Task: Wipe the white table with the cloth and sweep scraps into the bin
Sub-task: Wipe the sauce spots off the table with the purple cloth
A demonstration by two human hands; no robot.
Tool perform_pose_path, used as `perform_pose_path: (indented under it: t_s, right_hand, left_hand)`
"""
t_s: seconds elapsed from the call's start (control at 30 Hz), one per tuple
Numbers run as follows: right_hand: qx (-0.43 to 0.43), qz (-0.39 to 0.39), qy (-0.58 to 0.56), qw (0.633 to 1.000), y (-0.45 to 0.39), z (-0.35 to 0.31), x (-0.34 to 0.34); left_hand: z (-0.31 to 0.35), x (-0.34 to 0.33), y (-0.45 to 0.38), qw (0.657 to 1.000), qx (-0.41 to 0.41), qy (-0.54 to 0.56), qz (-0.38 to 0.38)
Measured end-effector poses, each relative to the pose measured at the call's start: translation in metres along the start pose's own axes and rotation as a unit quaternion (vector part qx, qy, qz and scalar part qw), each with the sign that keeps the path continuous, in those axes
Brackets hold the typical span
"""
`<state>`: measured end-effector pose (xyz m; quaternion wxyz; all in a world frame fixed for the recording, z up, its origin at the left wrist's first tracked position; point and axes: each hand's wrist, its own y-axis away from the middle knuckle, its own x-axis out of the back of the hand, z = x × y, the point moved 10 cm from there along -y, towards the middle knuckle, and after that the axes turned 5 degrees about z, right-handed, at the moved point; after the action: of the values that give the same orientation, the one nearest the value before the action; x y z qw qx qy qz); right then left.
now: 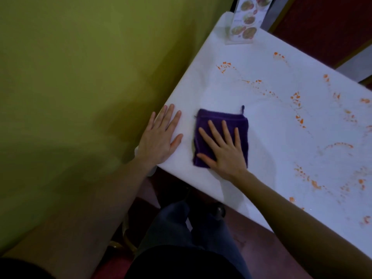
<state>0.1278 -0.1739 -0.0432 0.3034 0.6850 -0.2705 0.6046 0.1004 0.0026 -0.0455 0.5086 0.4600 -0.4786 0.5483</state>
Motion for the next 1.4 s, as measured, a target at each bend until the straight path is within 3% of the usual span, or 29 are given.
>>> perform_pose_path:
  t_s: [0.17,0.3,0.37,0.53,0.67,0.87,1.03,1.2,1.4]
  right_hand:
    - [-0.130,0.000,-0.014,0.991,0.022,0.080,0.009]
    - [-0.192,-0.008,-0.034,0.981,-0.024,0.090,0.013]
    - [-0.184,-0.011,-0.035,0.982,-0.044,0.069,0.012]
    - [-0.068,-0.011,-0.020,0.997,-0.025,0.012,0.005]
    - [-0.054,0.000,-0.015,0.998,0.029,0.032,0.001]
    - [-0.231,0.003,-0.032,0.972,0.064,0.146,0.012]
    - [-0.331,0.012,-0.059,0.942,0.011,0.225,0.025]
    - [-0.302,0.017,-0.053,0.952,-0.089,0.234,0.032]
    - [-0.142,-0.005,-0.039,0.989,-0.146,0.142,0.028]
  left_hand:
    - [-0.001,-0.002,0.000,1.000,0.000,0.001,0.000]
    - [-0.002,-0.001,0.000,1.000,0.004,0.005,0.002]
    - [-0.002,0.000,0.001,1.000,0.004,0.006,0.001]
    - [0.000,0.001,0.000,1.000,0.001,0.020,-0.007]
    - [0.006,0.004,-0.013,0.999,0.006,0.039,-0.006]
    - [0.034,-0.002,-0.071,0.999,-0.007,0.029,-0.017]
    - [0.033,-0.009,-0.074,1.000,-0.001,0.008,-0.008]
    - [0.035,-0.008,-0.074,1.000,-0.007,0.003,0.000]
    - [0.034,-0.009,-0.075,1.000,-0.005,-0.003,-0.004]
